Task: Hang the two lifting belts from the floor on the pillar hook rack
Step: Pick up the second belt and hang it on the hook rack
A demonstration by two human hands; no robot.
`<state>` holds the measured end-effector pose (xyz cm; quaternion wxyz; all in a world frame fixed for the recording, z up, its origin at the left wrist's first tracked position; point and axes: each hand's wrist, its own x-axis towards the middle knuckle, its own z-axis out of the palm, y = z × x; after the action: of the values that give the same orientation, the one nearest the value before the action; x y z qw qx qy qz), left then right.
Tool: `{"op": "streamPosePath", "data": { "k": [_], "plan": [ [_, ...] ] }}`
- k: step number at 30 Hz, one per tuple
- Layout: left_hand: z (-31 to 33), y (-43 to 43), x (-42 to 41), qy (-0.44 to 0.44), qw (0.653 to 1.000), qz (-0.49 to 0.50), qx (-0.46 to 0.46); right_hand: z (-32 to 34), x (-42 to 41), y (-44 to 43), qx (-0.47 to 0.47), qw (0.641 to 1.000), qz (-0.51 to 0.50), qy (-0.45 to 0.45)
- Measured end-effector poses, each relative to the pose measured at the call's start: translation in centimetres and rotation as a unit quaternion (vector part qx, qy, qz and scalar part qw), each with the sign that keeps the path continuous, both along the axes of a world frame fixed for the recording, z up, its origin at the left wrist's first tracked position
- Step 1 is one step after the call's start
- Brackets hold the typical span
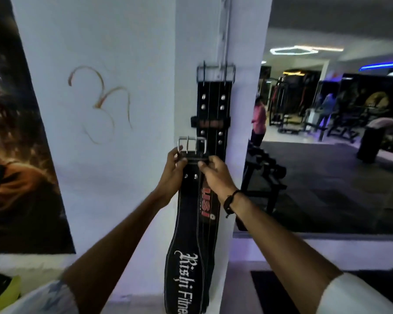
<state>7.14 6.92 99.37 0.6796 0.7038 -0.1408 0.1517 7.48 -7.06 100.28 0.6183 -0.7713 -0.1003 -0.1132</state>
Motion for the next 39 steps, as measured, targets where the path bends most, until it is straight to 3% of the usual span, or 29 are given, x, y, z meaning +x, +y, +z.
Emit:
{"op": "streamPosePath", "data": {
  "k": [6, 15, 17, 20, 23, 26, 29, 32, 35, 39],
  "plan": [
    [9.2, -0.6, -1.5, -0.013, 0.996, -0.078, 0.031, 8.8, -1.5, -1.1, 0.01, 0.998, -0.033, -0.058],
    [17.5, -3.8, -2.2, -0.037, 0.997, -0.054, -0.027, 16.3, -2.2, -4.1, -0.007, 0.986, -0.059, -0.154],
    [18.2, -4.3, -2.3, -0.045, 0.997, -0.05, -0.039, 13.9, -2.5, -4.4, -0.024, 0.987, -0.042, -0.153],
    [18.3, -4.7, -2.0, -0.039, 0.996, -0.027, -0.074, 4.6, -5.0, -4.6, -0.134, 0.99, -0.011, -0.044],
    [18.4, -4.9, -1.4, -0.033, 0.996, -0.028, -0.074, -1.7, -5.8, -5.6, -0.135, 0.99, 0.015, 0.028],
    [18.1, -5.4, -1.2, -0.049, 0.997, -0.027, -0.05, 2.7, -3.9, -5.8, -0.14, 0.99, 0.006, -0.023],
    [17.9, -5.5, -0.9, -0.065, 0.997, -0.033, -0.032, 11.7, -2.4, -5.5, -0.015, 0.996, 0.005, -0.085],
    [18.3, -5.5, -0.8, -0.077, 0.996, -0.038, -0.037, 15.9, -2.2, -5.7, -0.031, 0.994, 0.001, -0.102],
    [18.9, -5.5, -0.8, -0.081, 0.995, -0.025, -0.053, 12.2, -2.3, -5.2, -0.032, 0.994, -0.005, -0.105],
    [19.2, -5.1, -0.5, -0.08, 0.996, -0.014, -0.043, 3.2, -3.4, -5.0, -0.164, 0.986, 0.009, -0.016]
  ]
}}
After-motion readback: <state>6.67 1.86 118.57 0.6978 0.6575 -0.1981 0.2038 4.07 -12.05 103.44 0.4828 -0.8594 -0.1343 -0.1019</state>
